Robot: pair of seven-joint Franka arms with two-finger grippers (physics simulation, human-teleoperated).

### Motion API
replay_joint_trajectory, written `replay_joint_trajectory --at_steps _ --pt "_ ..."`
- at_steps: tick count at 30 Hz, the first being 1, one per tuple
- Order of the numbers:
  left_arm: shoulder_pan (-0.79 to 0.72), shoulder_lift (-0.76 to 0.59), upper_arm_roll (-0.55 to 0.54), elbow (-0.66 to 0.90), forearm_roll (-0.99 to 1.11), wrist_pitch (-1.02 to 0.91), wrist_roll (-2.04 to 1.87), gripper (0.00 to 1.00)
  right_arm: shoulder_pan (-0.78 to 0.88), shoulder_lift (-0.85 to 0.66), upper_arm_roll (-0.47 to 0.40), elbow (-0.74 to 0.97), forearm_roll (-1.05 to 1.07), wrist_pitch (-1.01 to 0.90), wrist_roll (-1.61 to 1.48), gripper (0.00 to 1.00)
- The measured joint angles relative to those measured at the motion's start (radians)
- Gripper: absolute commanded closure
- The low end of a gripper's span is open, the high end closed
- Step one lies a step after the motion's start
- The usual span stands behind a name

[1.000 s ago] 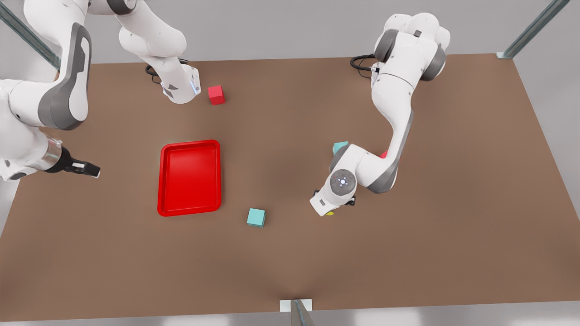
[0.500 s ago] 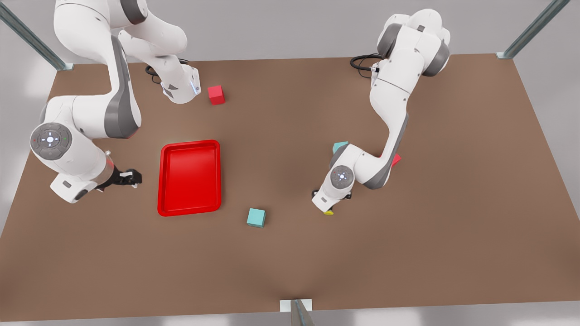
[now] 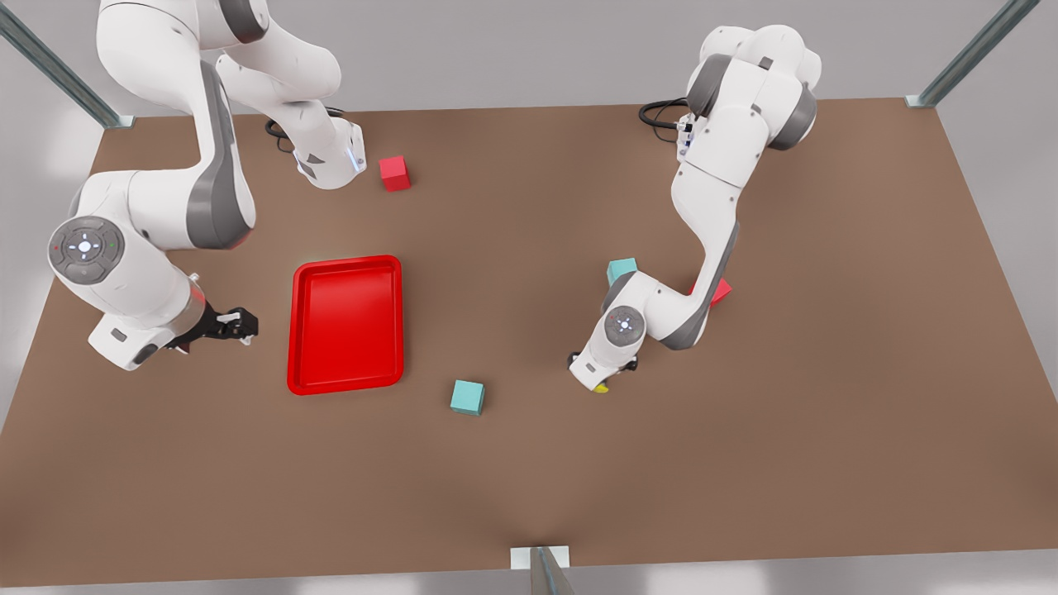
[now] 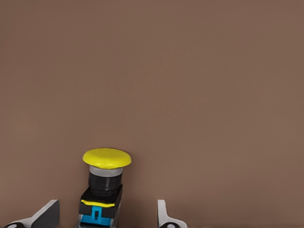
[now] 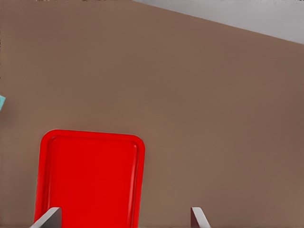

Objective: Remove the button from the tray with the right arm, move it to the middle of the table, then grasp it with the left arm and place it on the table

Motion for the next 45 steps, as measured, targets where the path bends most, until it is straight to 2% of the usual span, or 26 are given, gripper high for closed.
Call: replay_joint_trajectory --at_steps 5,8,10,11,12,14,24,32,38,42,45 --pt "0.001 0.003 0.000 -0.006 0.003 0.019 0.008 0.02 -0.004 0.004 0.000 0.003 0.022 0.006 -0.005 0.00" --pt "0.003 0.002 0.000 -0.009 0.004 0.023 0.012 0.27 -0.004 0.000 0.000 -0.003 0.052 0.018 -0.007 0.00" --pt "0.003 0.002 0.000 -0.010 0.004 0.025 0.014 0.33 0.001 -0.001 0.000 -0.004 0.066 0.025 -0.008 0.00" --pt "0.005 0.002 0.000 -0.010 0.005 0.025 0.014 0.46 0.000 -0.001 0.000 -0.004 0.070 0.027 -0.009 0.00" --pt "0.007 0.002 0.000 -0.010 0.006 0.025 0.014 0.53 -0.001 -0.001 0.000 -0.004 0.074 0.029 -0.009 0.00" --pt "0.009 0.002 0.000 -0.009 0.006 0.024 0.015 0.57 -0.003 0.000 0.000 -0.004 0.078 0.033 -0.010 0.00" --pt "0.044 -0.050 0.004 0.076 0.005 -0.088 -0.003 0.57 0.002 0.004 0.000 -0.004 0.084 0.040 -0.012 0.00" --pt "0.036 -0.047 0.012 0.160 0.007 -0.117 -0.236 0.57 0.006 0.003 0.001 -0.006 0.084 0.042 -0.012 0.00" --pt "0.001 -0.024 0.026 0.160 0.254 -0.087 -0.524 0.57 0.006 0.007 0.001 -0.006 0.084 0.042 -0.011 0.00" --pt "-0.160 0.035 0.216 0.167 0.376 -0.100 -0.733 0.57 0.005 0.010 0.001 -0.006 0.084 0.043 -0.011 0.00" --pt "-0.230 0.068 0.303 0.168 0.409 -0.115 -0.883 0.57 0.005 0.013 0.001 -0.006 0.084 0.045 -0.010 0.00"
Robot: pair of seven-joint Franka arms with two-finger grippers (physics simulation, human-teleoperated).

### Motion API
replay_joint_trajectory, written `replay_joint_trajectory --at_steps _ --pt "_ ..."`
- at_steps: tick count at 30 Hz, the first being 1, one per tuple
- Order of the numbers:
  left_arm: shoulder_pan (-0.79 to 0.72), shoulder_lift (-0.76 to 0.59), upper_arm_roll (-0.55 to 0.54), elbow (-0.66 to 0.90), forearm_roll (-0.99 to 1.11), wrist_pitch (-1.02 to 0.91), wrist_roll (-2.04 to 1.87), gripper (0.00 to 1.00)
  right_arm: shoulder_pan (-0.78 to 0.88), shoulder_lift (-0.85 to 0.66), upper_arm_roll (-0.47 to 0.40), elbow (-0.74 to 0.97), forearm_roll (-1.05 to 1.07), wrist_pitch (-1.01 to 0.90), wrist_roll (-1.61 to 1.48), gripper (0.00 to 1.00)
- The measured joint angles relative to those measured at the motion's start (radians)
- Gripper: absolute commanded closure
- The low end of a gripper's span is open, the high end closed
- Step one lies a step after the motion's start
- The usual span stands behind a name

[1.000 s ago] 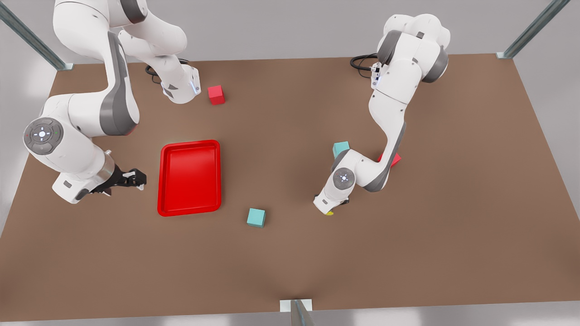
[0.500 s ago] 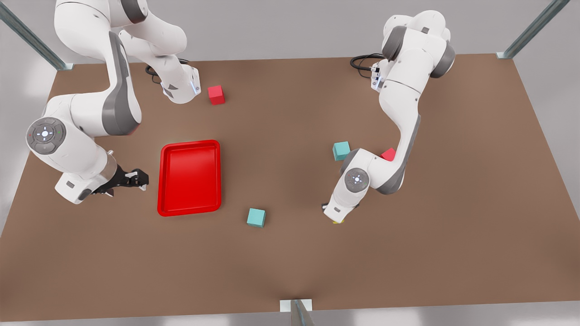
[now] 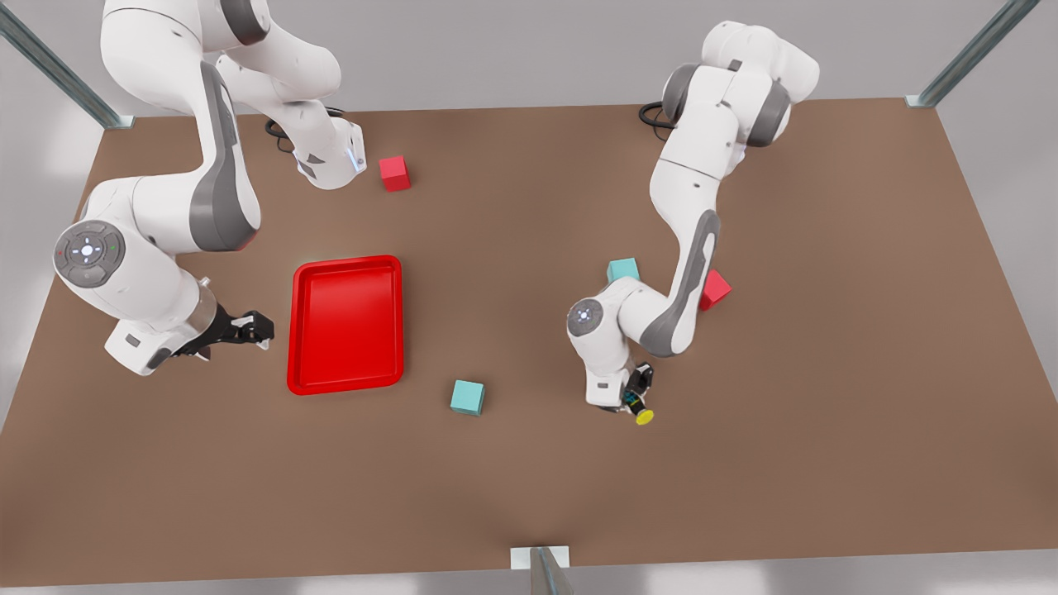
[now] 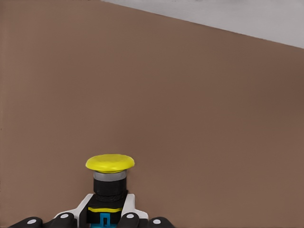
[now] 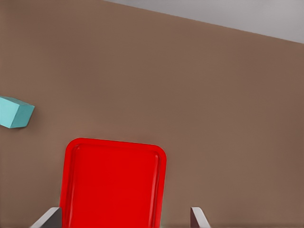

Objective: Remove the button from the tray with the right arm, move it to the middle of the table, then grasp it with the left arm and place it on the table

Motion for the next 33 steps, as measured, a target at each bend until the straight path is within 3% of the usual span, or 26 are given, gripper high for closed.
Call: replay_joint_trajectory --at_steps 6,20,33 --pt "-0.161 0.119 0.184 0.084 0.020 -0.134 -0.253 0.57 -0.004 0.015 0.000 0.001 0.000 0.013 0.004 0.00" --pt "-0.317 0.293 0.379 0.110 0.029 -0.345 -0.634 0.57 -0.009 0.023 0.000 0.000 0.000 0.021 0.015 0.00" --pt "-0.370 0.376 0.400 0.143 0.100 -0.461 -0.802 0.57 -0.024 0.024 -0.002 -0.001 0.000 0.019 0.019 0.00"
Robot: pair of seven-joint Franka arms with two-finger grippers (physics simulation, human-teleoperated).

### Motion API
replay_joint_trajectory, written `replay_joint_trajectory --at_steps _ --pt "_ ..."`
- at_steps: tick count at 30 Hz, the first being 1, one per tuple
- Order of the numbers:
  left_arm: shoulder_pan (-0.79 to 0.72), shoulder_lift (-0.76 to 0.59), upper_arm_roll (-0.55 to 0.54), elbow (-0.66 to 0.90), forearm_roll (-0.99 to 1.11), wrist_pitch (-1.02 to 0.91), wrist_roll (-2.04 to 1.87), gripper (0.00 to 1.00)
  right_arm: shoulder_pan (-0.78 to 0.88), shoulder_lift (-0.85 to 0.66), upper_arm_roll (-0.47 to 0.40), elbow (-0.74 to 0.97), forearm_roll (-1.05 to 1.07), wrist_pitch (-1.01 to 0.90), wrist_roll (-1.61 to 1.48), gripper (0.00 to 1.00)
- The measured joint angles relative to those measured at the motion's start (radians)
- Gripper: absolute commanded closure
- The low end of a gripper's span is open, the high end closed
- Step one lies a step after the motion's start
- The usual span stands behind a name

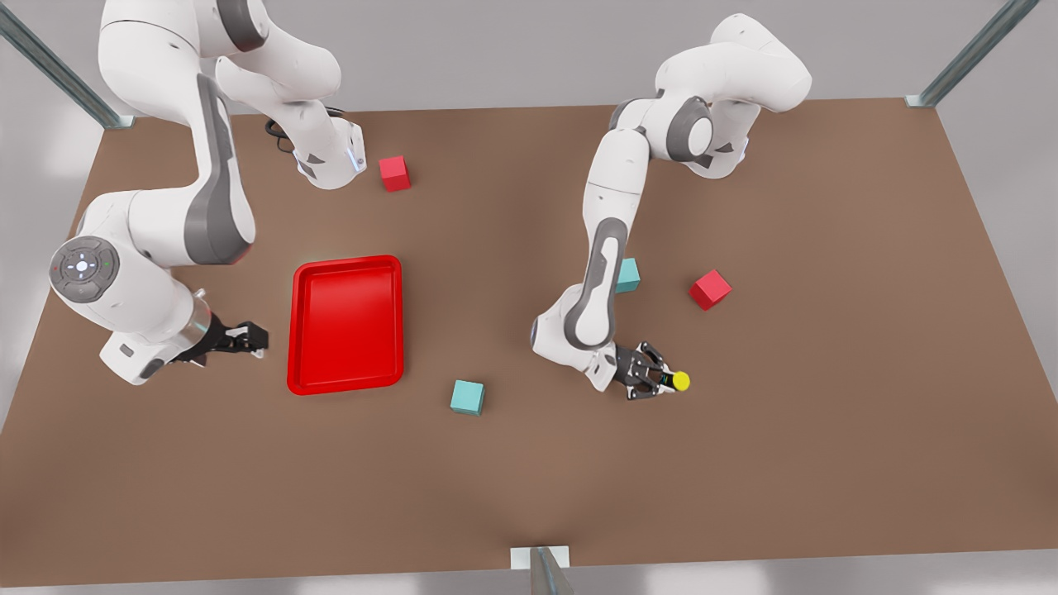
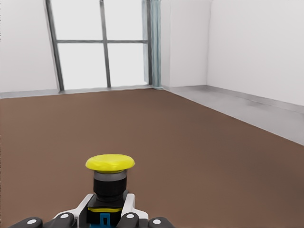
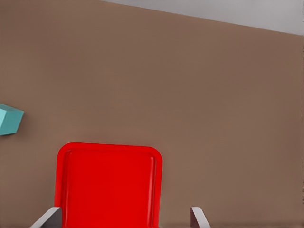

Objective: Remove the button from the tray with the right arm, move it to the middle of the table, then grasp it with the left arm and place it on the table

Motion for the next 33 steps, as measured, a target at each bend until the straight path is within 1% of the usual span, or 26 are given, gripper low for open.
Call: replay_joint_trajectory --at_steps 32,33 --pt "-0.054 0.035 -0.014 0.000 0.012 -0.053 -0.126 0.55 0.001 0.022 0.000 -0.037 -0.009 0.045 0.000 0.00" --pt "-0.054 0.036 -0.015 0.000 0.012 -0.053 -0.128 0.49 0.001 0.022 0.000 -0.037 -0.010 0.045 0.000 0.00"
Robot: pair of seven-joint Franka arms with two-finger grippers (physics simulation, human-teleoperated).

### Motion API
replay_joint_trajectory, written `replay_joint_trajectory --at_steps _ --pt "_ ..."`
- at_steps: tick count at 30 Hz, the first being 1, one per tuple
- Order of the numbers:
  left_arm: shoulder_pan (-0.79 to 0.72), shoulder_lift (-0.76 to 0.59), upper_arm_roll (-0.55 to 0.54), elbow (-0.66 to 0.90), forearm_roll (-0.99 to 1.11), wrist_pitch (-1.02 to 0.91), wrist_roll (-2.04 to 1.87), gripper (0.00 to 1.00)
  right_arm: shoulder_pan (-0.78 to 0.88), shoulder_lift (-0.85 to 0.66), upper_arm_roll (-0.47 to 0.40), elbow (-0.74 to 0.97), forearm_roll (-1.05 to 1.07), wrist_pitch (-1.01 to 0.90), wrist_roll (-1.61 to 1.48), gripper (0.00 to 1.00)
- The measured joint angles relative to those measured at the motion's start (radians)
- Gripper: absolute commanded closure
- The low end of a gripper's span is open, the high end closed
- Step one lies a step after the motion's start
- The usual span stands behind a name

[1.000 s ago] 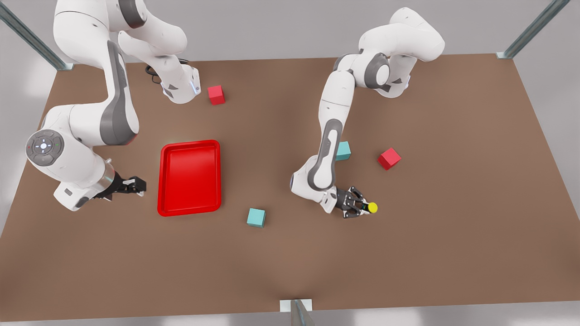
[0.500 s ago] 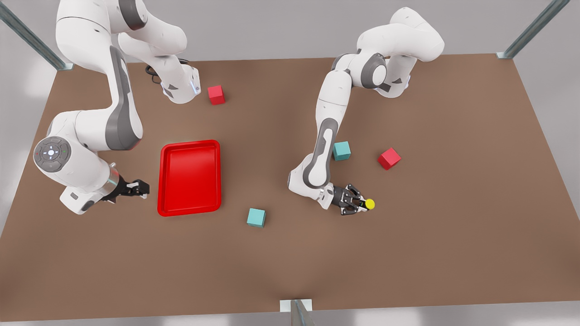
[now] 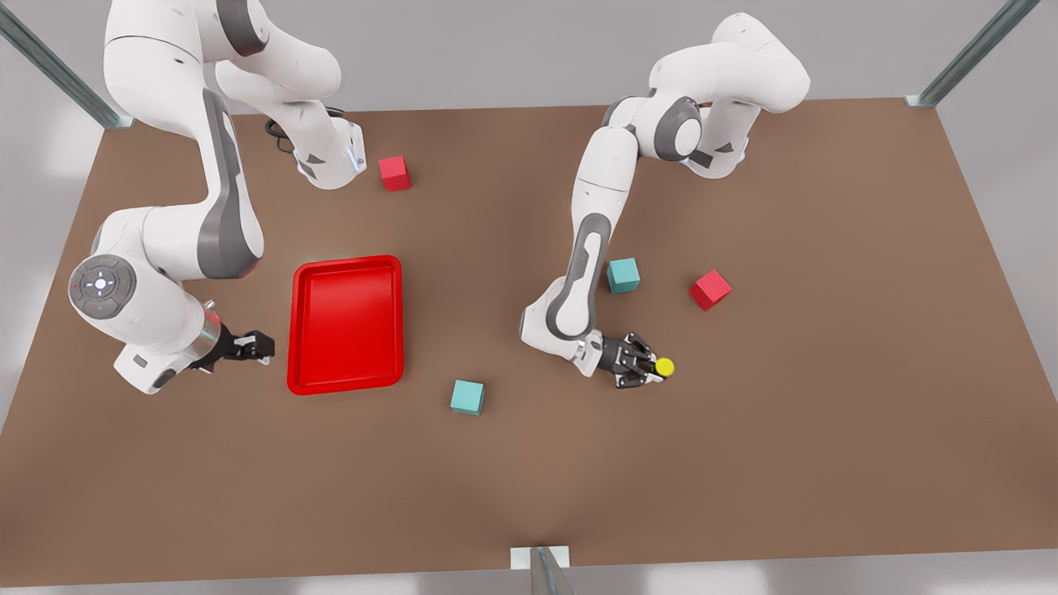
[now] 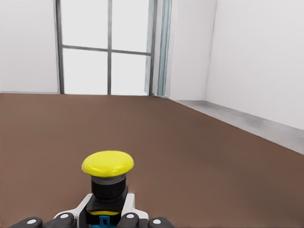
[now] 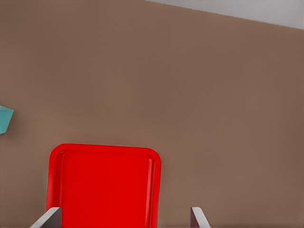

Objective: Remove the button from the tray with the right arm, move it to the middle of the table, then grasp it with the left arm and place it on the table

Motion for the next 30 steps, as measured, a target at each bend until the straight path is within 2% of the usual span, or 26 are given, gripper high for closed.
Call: replay_joint_trajectory --at_steps 1,3,9,17,23,26,30 --pt "-0.001 0.000 0.000 0.000 0.001 0.000 -0.001 0.29 0.000 0.000 0.000 0.000 0.000 0.001 0.000 0.00" --pt "-0.003 0.001 -0.001 0.000 0.004 0.001 -0.003 0.00 0.002 0.000 0.000 0.000 -0.001 0.001 0.000 0.00" --pt "-0.014 -0.004 -0.001 -0.001 0.006 0.001 -0.006 0.00 0.003 0.001 0.000 0.000 -0.003 0.002 0.001 0.00" --pt "-0.153 -0.067 -0.025 -0.007 -0.046 -0.071 0.014 0.00 0.008 0.000 0.000 0.000 -0.004 0.002 0.003 0.00" --pt "-0.046 -0.557 -0.036 -0.019 -0.244 -0.132 0.177 0.00 0.008 0.000 0.000 0.000 -0.005 0.003 0.004 0.00" --pt "0.009 -0.659 -0.032 -0.016 -0.443 -0.148 0.365 0.00 0.008 0.000 0.000 0.000 -0.006 0.003 0.004 0.00" --pt "0.291 -0.793 -0.033 -0.015 -0.690 -0.176 0.693 0.00 0.008 0.001 0.000 0.000 -0.006 0.003 0.005 0.00"
